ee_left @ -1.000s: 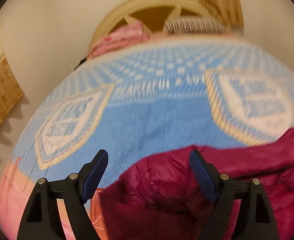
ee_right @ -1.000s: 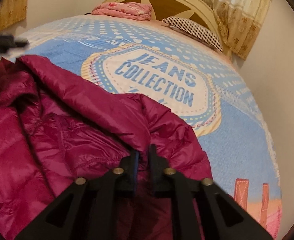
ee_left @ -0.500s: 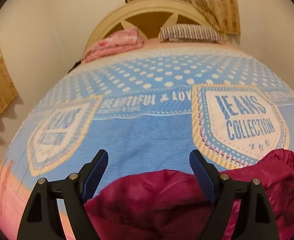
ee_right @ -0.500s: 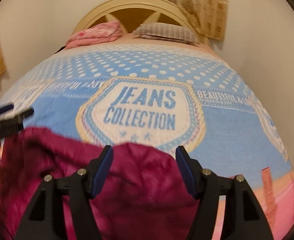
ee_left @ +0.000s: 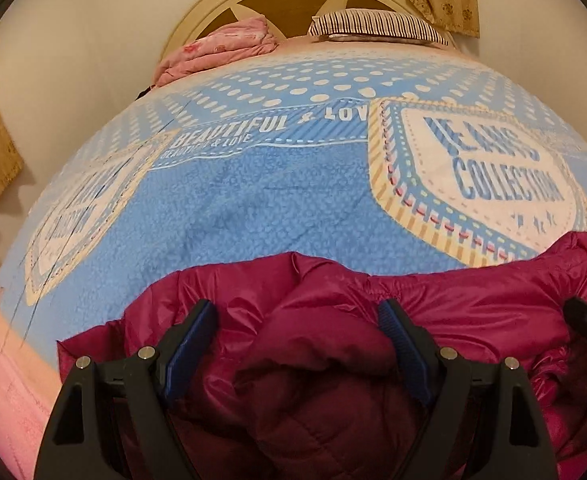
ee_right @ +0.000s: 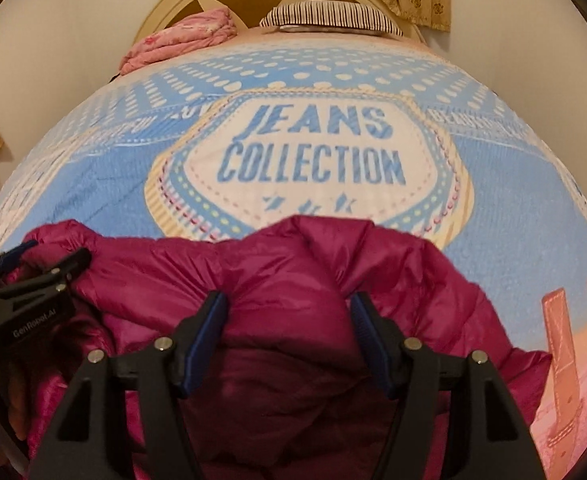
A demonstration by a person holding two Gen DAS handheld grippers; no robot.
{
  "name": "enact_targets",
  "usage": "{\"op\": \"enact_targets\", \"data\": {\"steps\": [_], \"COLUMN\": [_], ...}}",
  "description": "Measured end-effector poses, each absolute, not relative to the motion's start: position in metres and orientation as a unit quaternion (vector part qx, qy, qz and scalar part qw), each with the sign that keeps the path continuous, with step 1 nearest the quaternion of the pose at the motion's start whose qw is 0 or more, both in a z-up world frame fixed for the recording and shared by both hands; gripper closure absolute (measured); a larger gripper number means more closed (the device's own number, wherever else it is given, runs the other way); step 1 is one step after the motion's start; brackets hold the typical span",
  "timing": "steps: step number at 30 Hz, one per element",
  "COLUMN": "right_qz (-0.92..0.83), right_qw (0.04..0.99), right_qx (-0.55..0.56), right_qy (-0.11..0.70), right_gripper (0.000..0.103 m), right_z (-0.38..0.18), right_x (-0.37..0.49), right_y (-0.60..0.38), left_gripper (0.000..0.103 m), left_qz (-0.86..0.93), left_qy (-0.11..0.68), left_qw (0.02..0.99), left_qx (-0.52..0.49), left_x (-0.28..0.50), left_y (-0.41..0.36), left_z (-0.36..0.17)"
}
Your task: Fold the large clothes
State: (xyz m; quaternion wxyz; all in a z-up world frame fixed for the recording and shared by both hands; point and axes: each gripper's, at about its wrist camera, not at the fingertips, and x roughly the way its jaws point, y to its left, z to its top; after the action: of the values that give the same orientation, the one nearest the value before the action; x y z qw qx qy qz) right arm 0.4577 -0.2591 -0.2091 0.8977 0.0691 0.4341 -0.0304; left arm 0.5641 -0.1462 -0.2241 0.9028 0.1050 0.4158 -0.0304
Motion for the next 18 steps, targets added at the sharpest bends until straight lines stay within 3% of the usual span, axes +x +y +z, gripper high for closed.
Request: {"op": "enact_targets", "data": {"steps": [18], "right_qz": [-0.035], "right_qw": [0.900], "right_qx": [0.047], "right_qy": [0.431], "right_gripper": [0.032], "right_z": [-0.228], "right_x": [0.460], "right_y": [-0.254], "left_gripper": [0.012], "left_qz": [-0.017], "left_qy": [0.416], "left_qw": [0.902], "left_qx": [0.116], "left_x": [0.567], "left_y": [-0.149], "left_z": [-0.239]}}
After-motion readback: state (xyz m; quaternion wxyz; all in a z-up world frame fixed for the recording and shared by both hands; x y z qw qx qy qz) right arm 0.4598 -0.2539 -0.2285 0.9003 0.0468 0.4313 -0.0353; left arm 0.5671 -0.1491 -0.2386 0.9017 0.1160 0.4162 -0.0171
